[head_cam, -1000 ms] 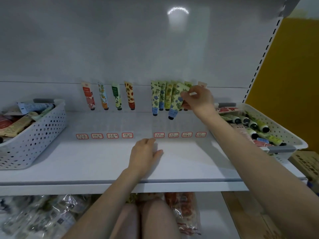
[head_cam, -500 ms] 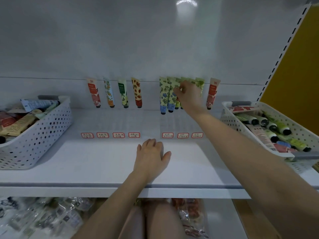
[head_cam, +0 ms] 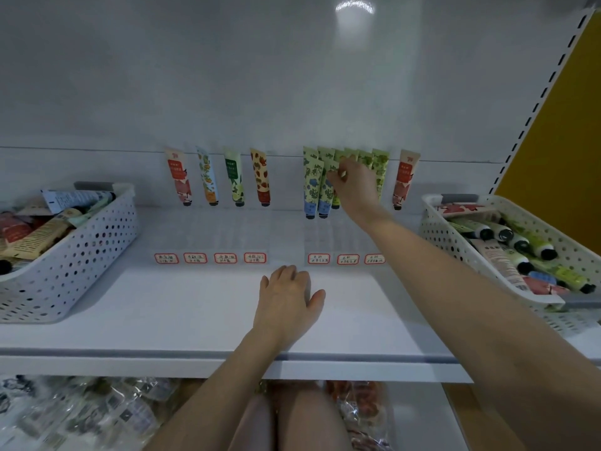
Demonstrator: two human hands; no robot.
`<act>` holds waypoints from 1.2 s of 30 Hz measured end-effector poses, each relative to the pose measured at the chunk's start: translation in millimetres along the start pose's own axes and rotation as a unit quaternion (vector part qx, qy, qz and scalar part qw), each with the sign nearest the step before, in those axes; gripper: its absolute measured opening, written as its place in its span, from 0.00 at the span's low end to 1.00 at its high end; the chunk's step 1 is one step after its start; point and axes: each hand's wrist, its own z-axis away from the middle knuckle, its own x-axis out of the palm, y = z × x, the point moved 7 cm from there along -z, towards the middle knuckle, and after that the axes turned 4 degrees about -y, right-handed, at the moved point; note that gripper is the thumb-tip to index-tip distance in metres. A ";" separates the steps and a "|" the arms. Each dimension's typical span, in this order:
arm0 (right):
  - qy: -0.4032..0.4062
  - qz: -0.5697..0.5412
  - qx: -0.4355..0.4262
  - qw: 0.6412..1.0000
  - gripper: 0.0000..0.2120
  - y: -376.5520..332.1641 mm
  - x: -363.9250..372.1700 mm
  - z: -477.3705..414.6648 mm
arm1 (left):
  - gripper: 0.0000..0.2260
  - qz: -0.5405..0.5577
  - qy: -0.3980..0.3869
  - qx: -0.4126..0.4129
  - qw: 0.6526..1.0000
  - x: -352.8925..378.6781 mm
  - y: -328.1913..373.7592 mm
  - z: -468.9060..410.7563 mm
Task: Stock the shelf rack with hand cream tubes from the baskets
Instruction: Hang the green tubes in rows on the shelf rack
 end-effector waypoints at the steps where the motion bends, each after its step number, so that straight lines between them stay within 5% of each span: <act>1: -0.004 0.007 0.000 1.000 0.09 -0.7 0.2 0.2 | 0.13 0.000 -0.001 -0.001 1.000 0.2 -0.1 -0.2; 25: -0.039 0.008 -0.003 0.999 0.07 -3.7 -4.5 11.9 | 0.13 -0.003 0.004 0.005 1.000 -7.2 8.6 3.8; 36: 0.044 0.055 0.056 0.996 0.12 29.6 -145.2 41.2 | 0.13 0.034 0.065 0.116 0.991 -56.8 91.1 -2.2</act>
